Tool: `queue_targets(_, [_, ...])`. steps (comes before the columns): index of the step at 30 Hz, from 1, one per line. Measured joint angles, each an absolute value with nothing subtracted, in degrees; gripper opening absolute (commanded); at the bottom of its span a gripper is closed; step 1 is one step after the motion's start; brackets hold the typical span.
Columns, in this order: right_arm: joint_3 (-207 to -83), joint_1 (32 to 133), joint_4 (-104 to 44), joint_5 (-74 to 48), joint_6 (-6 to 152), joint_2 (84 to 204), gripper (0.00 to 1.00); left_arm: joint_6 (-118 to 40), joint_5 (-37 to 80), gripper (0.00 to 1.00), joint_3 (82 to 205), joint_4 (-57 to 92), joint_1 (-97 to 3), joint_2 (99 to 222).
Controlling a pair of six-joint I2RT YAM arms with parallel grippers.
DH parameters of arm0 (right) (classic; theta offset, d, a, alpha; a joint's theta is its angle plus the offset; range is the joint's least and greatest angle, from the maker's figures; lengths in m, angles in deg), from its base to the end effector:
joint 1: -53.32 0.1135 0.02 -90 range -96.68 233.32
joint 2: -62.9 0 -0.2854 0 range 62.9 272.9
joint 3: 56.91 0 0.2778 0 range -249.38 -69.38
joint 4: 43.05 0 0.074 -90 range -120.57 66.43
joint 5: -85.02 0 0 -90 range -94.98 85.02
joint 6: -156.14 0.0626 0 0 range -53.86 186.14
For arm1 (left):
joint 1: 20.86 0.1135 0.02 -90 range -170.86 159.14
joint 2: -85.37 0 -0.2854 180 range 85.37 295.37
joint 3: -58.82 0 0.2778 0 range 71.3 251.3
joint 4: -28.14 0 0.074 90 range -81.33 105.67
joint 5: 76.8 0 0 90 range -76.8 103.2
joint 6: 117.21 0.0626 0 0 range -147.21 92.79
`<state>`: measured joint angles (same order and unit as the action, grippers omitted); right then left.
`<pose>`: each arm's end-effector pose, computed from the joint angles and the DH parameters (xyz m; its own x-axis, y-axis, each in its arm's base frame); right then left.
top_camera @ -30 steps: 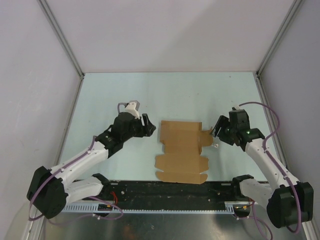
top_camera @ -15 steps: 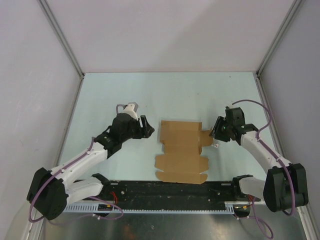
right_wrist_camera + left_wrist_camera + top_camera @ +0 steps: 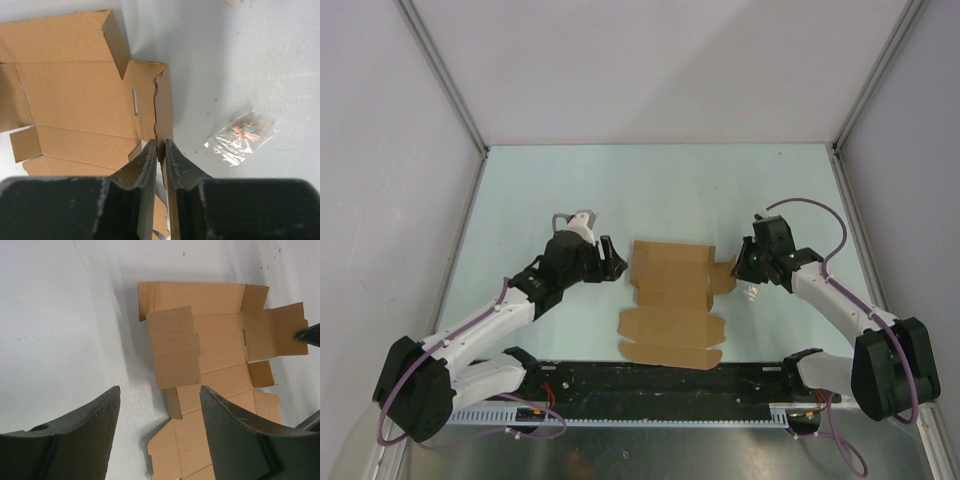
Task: Fold the paper box
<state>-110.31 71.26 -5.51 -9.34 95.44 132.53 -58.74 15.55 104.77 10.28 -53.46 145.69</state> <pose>0.2535 0.0871 0.1934 -0.8405 0.2408 -0.4854 0.0705 0.9368 0.3427 0.2204 -0.1440 0.2197 -0.6798 -0.1855 -0.7096 0.2488 0.8518 -0.4610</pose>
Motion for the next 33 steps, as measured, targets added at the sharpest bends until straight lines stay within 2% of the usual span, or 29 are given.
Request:
queue_targets(5, [-110.11, 74.58, -5.32, -8.16, 97.15, 129.64, 0.37, -58.72, 15.38, 0.7, 104.73, 10.3, -53.46, 145.71])
queue_targets(6, [-110.11, 74.69, -5.25, -8.03, 97.3, 128.88, 0.45, -58.72, 15.34, 0.7, 104.73, 10.3, -53.46, 145.71])
queue_targets(9, [-110.09, 73.16, -5.12, -8.12, 97.32, 125.16, 0.53, -58.7, 15.1, 0.7, 104.73, 10.33, -53.43, 145.71])
queue_targets(15, [-112.98, 66.12, -5.38, -12.62, 94.76, 125.88, 0.54, -58.7, 14.64, 0.7, 104.55, 10.33, -53.3, 145.32])
queue_targets(22, [-129.3, 63.48, -6.34, -21.04, 90.17, 143.98, 0.55, -58.72, 14.35, 0.69, 102.89, 10.39, -53.13, 140.66])
queue_targets(33, [-143.93, 58.76, -5.01, -35.35, 83.0, 166.65, 0.54, -58.74, 14.5, 0.68, 100.97, 10.19, -53.0, 138.85])
